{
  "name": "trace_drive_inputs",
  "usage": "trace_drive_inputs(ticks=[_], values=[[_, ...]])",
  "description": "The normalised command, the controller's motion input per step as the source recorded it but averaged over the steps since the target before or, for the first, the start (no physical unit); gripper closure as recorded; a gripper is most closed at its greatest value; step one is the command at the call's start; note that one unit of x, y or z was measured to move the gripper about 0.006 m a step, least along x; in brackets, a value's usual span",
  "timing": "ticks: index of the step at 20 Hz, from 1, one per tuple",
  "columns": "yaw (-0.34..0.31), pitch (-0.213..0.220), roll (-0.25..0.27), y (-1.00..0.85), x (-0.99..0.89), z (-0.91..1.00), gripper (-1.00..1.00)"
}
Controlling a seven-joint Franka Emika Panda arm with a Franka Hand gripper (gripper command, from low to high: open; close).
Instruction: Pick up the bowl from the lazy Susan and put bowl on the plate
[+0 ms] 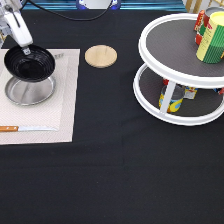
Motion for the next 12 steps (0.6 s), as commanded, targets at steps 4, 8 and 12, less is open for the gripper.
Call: trace_drive_inputs(ticks=[4,8,12], values=[[-0.271,0.000,-0.006,-0.10,0.02,-0.22,1.00],[-0.174,0.062,-0.047,0.13,0.16,-0.44,1.00],[-0.058,0.116,-0.057,0.30,0.02,-0.32,1.00]])
